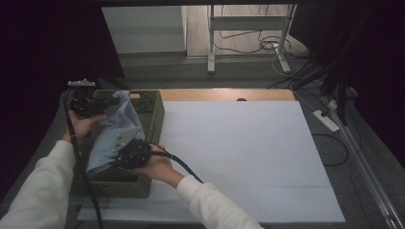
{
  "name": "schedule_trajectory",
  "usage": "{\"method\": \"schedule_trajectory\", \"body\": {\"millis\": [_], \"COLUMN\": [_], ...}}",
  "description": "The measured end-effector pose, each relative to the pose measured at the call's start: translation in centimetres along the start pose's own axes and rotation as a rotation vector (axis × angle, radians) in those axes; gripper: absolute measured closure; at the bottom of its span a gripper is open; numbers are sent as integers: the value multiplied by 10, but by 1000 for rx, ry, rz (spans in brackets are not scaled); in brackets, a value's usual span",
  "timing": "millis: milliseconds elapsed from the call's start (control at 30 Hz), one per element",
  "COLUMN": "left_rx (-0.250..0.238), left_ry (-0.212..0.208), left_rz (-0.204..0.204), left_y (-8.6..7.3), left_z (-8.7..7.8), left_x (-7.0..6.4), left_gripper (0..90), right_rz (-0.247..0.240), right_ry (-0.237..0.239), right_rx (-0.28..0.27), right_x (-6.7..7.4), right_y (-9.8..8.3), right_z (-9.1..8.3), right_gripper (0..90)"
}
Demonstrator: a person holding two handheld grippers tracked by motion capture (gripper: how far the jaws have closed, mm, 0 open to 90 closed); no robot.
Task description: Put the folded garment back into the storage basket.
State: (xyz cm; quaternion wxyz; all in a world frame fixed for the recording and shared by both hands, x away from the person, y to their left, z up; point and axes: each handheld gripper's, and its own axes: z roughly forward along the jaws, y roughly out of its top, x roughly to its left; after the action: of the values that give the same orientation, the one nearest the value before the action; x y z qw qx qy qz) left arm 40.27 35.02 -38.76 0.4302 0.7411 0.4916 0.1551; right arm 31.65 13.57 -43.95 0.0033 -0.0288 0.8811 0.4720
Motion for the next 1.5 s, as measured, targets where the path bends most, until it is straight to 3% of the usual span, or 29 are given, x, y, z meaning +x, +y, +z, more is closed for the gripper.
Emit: {"method": "schedule_trajectory", "body": {"millis": [800,1367,1433,1500], "left_rx": [81,127,142,162], "left_ry": [11,21,48,71], "left_rz": [-18,-34,-44,-53], "left_y": [-6,-12,-13,-13], "left_z": [41,55,58,60], "left_x": [8,16,17,18], "left_gripper": [801,791,730,471], "right_rz": [37,49,55,62], "right_ry": [-45,-50,-48,-55], "right_rx": [67,109,119,115], "right_x": [-13,-16,-17,-17], "right_y": [-5,-6,-6,-6], "right_z": [11,27,29,29], "right_gripper": [819,807,744,616]}}
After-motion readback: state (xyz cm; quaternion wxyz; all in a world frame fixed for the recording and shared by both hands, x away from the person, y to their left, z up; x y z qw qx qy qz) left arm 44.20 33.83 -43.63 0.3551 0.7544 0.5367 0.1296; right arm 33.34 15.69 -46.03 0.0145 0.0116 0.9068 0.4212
